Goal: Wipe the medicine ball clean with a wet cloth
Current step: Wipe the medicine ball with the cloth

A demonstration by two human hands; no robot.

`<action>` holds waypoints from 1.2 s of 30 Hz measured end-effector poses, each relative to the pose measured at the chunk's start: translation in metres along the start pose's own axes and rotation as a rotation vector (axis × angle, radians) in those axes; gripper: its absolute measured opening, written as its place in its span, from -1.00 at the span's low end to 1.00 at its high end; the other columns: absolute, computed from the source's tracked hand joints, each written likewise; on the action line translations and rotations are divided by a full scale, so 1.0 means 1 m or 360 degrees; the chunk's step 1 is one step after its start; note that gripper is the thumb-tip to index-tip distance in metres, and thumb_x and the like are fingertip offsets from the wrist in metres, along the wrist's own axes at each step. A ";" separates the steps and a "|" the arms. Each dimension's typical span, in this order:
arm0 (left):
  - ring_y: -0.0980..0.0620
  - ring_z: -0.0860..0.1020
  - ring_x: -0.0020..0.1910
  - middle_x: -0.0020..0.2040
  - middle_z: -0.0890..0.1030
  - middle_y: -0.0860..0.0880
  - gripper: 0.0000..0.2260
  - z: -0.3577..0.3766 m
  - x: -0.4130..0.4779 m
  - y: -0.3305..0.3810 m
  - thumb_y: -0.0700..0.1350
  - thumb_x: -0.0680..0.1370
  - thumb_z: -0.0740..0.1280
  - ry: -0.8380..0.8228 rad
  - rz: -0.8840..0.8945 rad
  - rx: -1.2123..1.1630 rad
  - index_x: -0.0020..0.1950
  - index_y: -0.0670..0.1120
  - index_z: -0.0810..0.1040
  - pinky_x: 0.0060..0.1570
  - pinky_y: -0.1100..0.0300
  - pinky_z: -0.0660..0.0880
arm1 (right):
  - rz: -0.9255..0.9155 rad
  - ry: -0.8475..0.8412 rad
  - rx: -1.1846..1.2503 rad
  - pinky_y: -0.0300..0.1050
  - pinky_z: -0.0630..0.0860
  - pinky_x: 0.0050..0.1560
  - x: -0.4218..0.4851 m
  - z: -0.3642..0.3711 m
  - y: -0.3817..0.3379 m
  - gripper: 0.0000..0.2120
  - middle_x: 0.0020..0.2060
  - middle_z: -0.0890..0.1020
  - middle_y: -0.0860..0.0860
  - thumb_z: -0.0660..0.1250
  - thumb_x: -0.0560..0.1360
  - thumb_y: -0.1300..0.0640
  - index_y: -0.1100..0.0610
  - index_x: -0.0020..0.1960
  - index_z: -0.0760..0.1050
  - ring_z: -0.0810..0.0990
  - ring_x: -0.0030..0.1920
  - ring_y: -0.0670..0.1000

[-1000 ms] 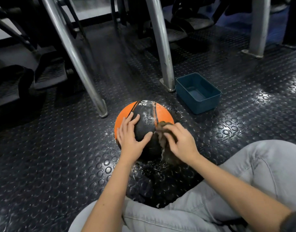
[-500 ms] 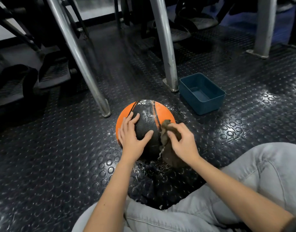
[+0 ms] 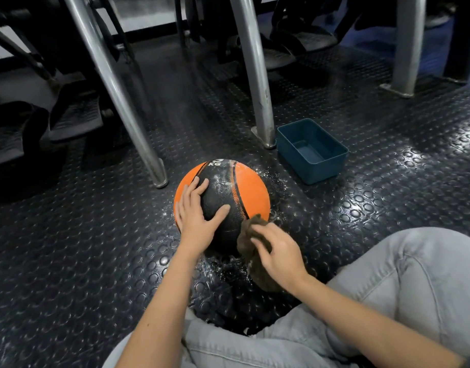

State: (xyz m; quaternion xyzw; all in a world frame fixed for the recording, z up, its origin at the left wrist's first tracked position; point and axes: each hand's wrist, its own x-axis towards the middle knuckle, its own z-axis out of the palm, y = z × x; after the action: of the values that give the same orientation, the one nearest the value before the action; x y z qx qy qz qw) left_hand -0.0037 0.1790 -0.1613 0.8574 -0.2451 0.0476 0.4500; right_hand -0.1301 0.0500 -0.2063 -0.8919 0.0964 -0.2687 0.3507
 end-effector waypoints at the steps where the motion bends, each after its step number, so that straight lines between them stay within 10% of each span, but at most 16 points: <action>1: 0.13 0.02 0.50 0.40 0.13 0.27 -0.36 0.000 0.001 -0.001 0.37 0.31 0.17 0.0008 -0.0009 -0.0010 0.36 0.24 0.19 0.46 -0.04 -0.15 | -0.0058 -0.0039 -0.0070 0.02 0.59 -0.10 0.000 -0.002 -0.002 -0.78 -0.11 0.63 0.01 0.30 0.47 0.13 0.17 0.08 0.59 0.62 -0.11 0.05; 7: 0.08 0.04 0.50 0.47 0.20 0.12 -0.37 0.002 0.001 -0.003 0.35 0.31 0.19 0.0050 -0.0006 -0.0003 0.36 0.22 0.22 0.45 -0.05 -0.12 | -0.0035 0.0278 0.0116 -0.12 0.44 0.02 0.060 -0.027 -0.020 -0.82 -0.10 0.59 0.01 0.33 0.49 0.19 0.16 0.08 0.58 0.53 -0.06 -0.04; 18: 0.27 -0.02 0.43 0.41 0.13 0.27 -0.40 0.010 -0.001 0.003 0.36 0.34 0.17 0.0049 0.0066 0.0002 0.35 0.25 0.21 0.45 0.07 -0.17 | -0.0188 0.0015 -0.0296 -0.20 0.15 -0.10 0.016 -0.020 0.014 -0.81 -0.13 0.53 -0.05 0.19 0.50 0.07 0.01 0.04 0.53 0.49 -0.11 -0.03; 22: 0.25 -0.01 0.43 0.41 0.15 0.24 -0.41 0.008 -0.001 0.004 0.34 0.34 0.18 0.0065 0.0061 0.0003 0.35 0.23 0.22 0.46 -0.04 -0.13 | -0.0086 0.0234 -0.0183 -0.12 0.22 -0.05 0.071 -0.038 -0.004 -0.83 -0.09 0.52 0.01 0.27 0.51 0.18 0.10 0.08 0.55 0.44 -0.03 -0.02; 36: 0.15 -0.07 0.50 0.40 0.05 0.28 -0.11 0.007 -0.004 0.014 0.24 0.22 0.52 -0.0180 0.0116 0.0154 0.45 0.15 0.17 0.45 0.07 -0.25 | -0.0449 -0.0240 -0.0579 -0.03 0.38 -0.11 0.108 -0.054 -0.002 -0.83 -0.13 0.55 0.07 0.28 0.51 0.18 0.13 0.07 0.58 0.40 -0.08 0.07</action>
State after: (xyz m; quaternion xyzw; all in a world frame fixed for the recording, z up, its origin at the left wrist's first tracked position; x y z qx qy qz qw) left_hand -0.0142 0.1686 -0.1561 0.8700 -0.2987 0.0272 0.3914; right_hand -0.0687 -0.0186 -0.1279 -0.9626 -0.0088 -0.2258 0.1495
